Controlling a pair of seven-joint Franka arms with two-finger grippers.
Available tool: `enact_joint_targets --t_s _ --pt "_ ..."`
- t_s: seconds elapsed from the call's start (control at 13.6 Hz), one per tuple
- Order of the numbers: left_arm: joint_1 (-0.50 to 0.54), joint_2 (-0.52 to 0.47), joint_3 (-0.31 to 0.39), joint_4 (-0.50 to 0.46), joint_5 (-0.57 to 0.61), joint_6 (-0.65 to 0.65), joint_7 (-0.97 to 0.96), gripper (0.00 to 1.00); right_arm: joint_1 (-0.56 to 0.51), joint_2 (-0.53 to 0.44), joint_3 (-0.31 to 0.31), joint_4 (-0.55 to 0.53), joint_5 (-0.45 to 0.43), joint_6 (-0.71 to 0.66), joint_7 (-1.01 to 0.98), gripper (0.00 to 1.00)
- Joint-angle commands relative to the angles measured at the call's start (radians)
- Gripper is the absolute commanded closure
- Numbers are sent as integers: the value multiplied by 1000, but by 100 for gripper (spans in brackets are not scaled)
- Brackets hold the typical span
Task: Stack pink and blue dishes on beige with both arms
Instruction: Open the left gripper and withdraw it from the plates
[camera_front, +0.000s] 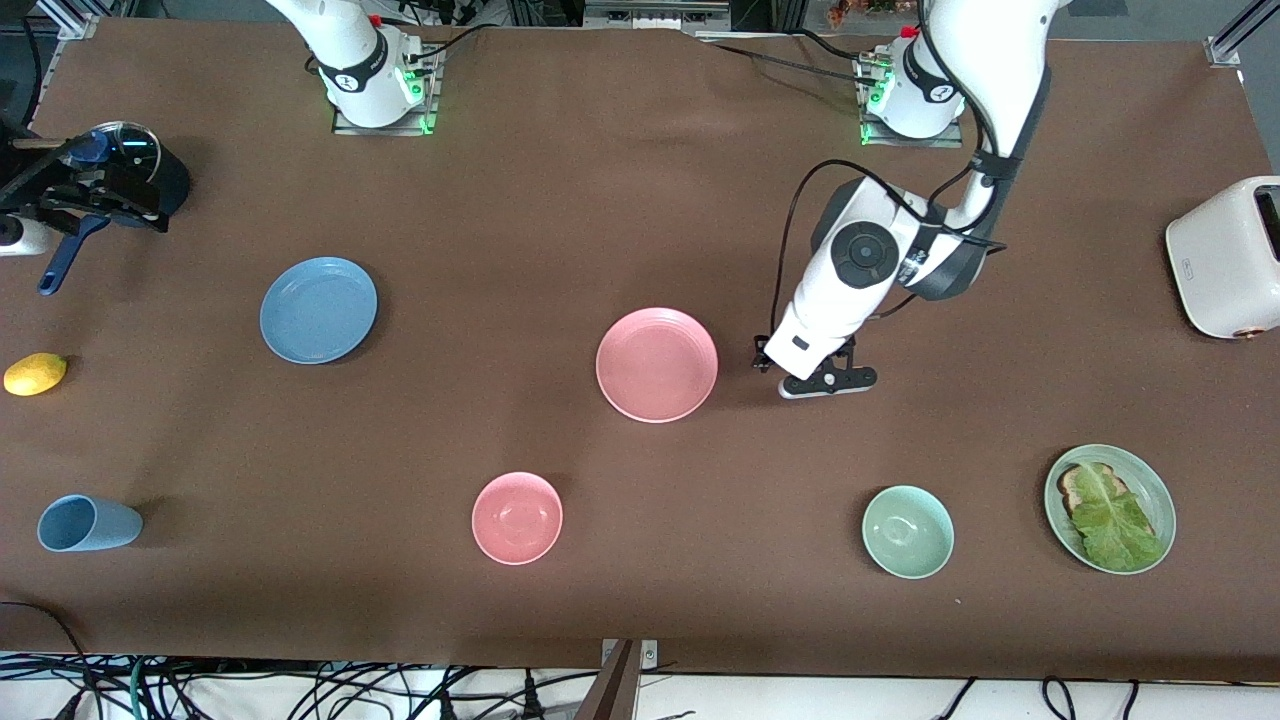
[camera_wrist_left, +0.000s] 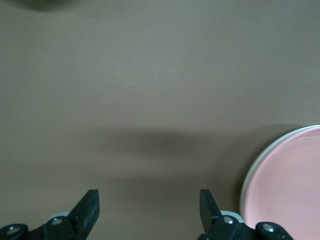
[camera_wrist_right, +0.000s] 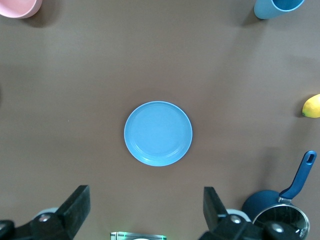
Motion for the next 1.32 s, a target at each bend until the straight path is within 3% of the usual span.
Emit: enact_joint_targets --t_s 0.0,0.44,0.95,1.25 --pt "89 -78 -9 -10 35 -93 150 11 -1 -6 0 11 0 -12 -2 0" --pt "264 -147 -9 -6 33 -165 414 10 -3 -4 -6 10 1 -14 1 0" --pt "430 -237 -15 13 30 -288 550 11 -4 36 -11 -3 1 6 7 0" --pt "450 -239 -14 163 35 -481 566 8 -12 128 -20 -33 0 13 7 0"
